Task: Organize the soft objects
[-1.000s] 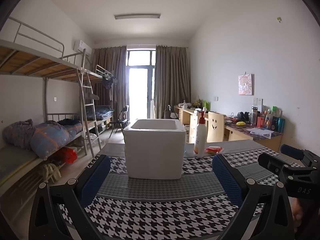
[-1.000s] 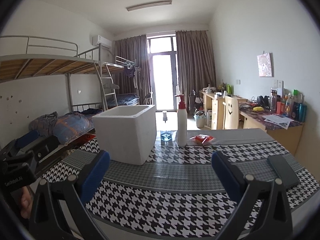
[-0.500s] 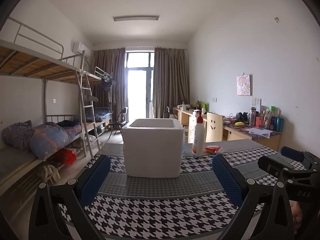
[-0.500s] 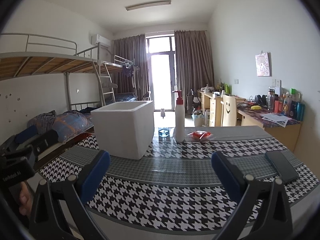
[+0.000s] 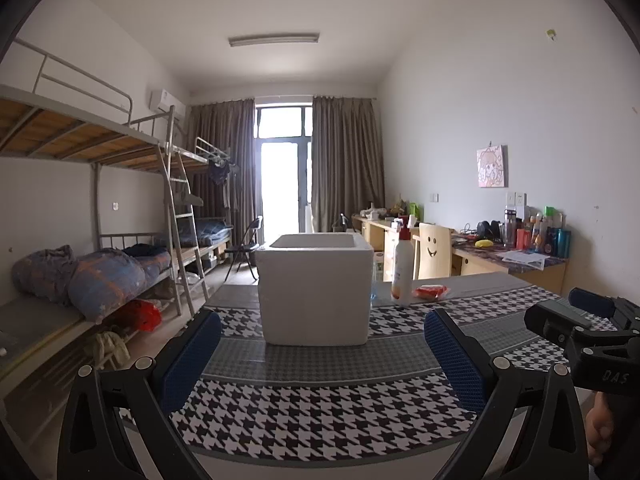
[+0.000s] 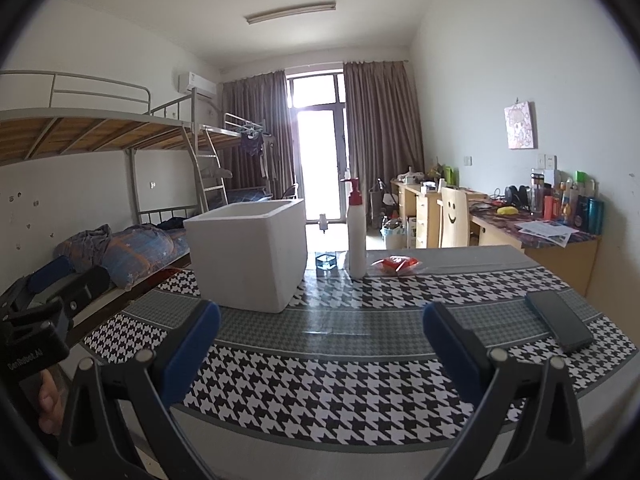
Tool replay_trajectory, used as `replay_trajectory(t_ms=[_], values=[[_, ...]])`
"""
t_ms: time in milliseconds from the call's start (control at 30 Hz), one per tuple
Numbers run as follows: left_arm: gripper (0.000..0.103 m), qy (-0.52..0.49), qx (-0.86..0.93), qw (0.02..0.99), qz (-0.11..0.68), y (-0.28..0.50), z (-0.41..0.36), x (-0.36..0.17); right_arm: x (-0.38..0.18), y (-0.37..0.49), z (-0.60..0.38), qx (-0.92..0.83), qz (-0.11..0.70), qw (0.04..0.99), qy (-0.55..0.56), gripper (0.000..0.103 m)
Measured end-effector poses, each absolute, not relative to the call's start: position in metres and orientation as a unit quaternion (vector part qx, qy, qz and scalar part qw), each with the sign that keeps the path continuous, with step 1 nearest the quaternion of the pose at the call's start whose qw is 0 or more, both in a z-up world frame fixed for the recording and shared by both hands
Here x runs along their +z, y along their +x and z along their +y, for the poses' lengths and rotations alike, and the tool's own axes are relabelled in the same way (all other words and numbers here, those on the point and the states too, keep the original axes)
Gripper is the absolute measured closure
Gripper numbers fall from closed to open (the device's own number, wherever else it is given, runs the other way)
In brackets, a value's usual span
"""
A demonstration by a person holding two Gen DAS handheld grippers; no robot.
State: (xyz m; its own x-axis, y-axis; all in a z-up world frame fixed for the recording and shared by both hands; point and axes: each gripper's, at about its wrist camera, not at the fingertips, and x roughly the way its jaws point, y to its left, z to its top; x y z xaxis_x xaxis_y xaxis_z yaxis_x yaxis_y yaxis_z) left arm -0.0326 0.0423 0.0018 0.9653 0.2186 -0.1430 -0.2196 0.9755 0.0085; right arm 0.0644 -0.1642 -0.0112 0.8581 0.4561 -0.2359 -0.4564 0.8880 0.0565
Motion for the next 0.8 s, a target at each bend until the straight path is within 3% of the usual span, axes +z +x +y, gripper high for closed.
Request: replay_trajectory(t_ms=[800], values=[[0.001, -0.001, 0.115, 0.990, 0.076, -0.045, 0.042, -0.002, -0.018, 0.057, -0.169, 0.236, 0.123, 0.964, 0.000, 0.001]])
